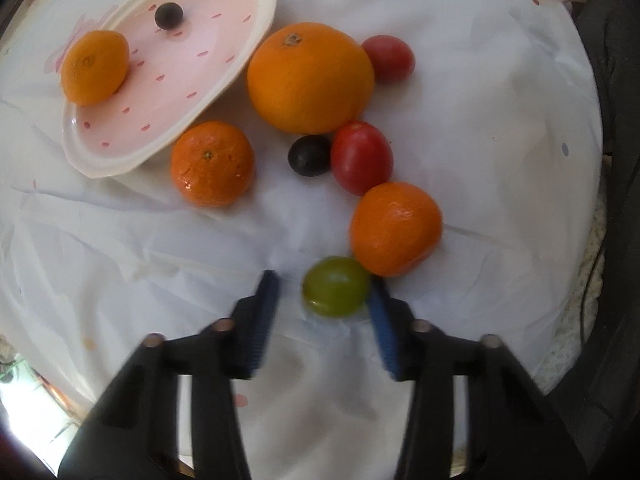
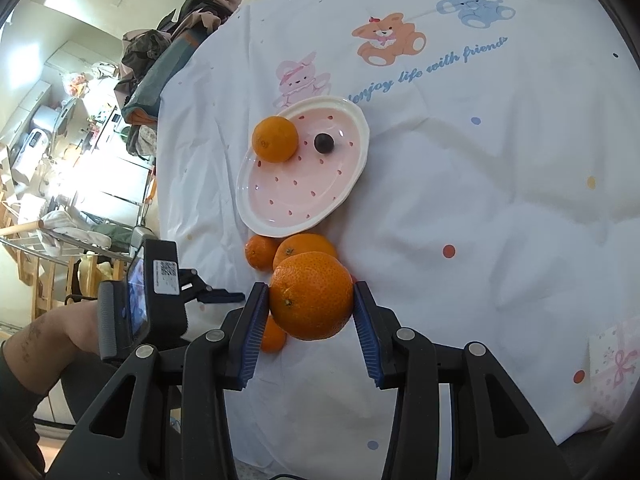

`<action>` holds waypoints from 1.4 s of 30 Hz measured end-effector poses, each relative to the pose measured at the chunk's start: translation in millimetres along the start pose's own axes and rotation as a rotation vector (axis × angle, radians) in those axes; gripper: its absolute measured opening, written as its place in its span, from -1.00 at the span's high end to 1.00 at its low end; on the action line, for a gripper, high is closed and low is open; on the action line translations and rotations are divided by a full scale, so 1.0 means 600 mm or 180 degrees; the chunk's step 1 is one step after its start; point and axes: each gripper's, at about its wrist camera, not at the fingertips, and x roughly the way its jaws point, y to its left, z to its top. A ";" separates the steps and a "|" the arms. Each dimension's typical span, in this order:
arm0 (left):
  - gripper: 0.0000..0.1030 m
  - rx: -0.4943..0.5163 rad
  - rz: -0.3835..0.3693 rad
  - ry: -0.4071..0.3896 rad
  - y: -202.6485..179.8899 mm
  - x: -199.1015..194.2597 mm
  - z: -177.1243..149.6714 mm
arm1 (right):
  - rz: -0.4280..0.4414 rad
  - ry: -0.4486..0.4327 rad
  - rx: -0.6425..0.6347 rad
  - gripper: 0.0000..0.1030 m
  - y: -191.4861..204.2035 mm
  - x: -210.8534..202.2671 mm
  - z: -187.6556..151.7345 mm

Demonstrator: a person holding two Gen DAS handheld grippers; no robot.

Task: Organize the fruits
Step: 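Hold the mandarin in the right gripper while the left gripper grasps the green fruit, then place green fruit and mandarin into the pink bowl and open both grippers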

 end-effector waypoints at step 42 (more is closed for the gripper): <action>0.48 -0.2486 0.0305 -0.1527 0.175 -0.136 0.016 | 0.0088 -0.0122 -0.0191 0.14 0.026 0.048 0.143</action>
